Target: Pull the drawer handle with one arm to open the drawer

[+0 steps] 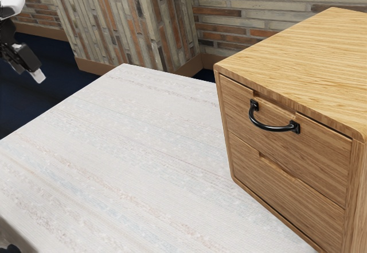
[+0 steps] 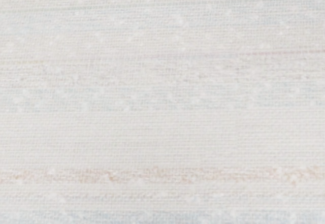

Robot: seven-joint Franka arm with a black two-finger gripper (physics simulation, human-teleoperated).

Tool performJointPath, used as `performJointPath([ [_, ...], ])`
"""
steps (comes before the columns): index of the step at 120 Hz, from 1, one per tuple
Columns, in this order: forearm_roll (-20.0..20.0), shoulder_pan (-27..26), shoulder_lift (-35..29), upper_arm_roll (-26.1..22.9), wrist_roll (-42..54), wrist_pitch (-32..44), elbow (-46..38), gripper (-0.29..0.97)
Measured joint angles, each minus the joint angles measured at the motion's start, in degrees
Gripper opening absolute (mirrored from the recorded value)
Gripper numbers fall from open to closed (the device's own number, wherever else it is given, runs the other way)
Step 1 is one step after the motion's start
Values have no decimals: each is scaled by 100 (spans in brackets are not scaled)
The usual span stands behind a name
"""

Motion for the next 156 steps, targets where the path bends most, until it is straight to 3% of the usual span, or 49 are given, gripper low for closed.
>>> performJointPath([
  [20,40,-44,61,18,80,-58,51,66],
  [30,4,-95,-57,29,112,-173,697,66],
  [43,-38,87,-101,-506,146,-270,1368,66],
  [64,-58,-315,109,-833,185,-323,1433,66],
  [79,-19,-210,164,-917,154,-360,1298,66],
  [90,32,-139,61,-992,105,-340,716,66],
  [98,57,-59,-697,-1551,73,57,-635,66],
  [108,84,-120,-1727,-1857,-65,331,-1863,66],
  [136,22,80,-2274,-3585,60,974,-3064,66],
  [156,-139,-160,-2527,-3818,341,1280,-3610,65],
])
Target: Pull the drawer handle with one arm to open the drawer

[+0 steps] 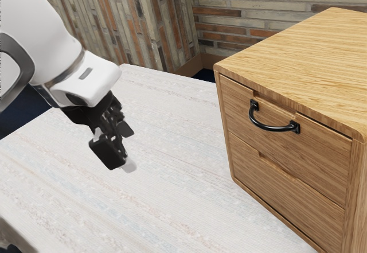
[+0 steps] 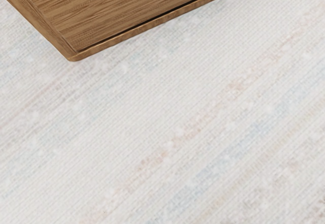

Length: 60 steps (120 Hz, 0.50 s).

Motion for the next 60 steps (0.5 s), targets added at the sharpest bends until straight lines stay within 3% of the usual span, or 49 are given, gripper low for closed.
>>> performJointPath([
  [36,-103,-91,146,-34,1837,132,-113,65],
  [60,-117,-168,284,-590,3556,327,-1,65],
])
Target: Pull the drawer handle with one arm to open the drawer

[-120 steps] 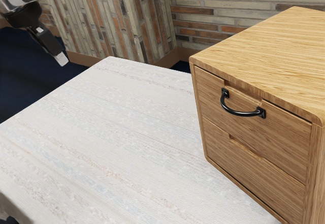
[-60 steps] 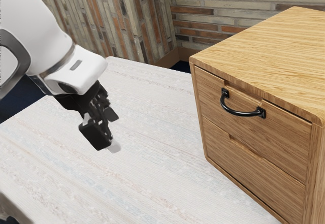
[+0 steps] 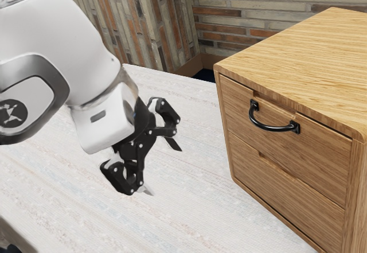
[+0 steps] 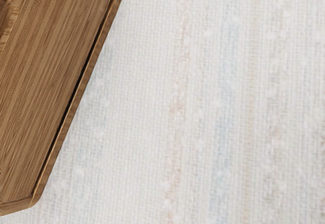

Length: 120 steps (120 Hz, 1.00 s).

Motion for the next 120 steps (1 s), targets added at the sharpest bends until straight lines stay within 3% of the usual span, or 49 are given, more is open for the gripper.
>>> performJointPath([
  [32,14,-146,735,-185,1674,-95,1195,65],
  [54,-40,-114,1059,-218,2457,-190,1361,65],
  [88,-809,132,1366,-276,3029,28,1503,65],
  [120,-988,328,1638,-300,3100,224,1670,65],
])
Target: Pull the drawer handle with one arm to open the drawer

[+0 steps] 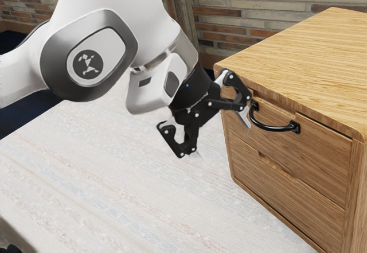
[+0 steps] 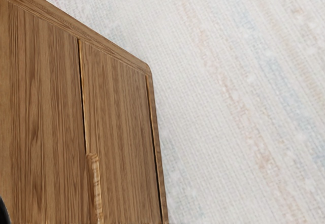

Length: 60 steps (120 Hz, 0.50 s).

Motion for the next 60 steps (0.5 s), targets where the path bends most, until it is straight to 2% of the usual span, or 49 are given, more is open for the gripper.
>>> performJointPath([
  [60,-21,127,333,26,-132,914,-25,65],
])
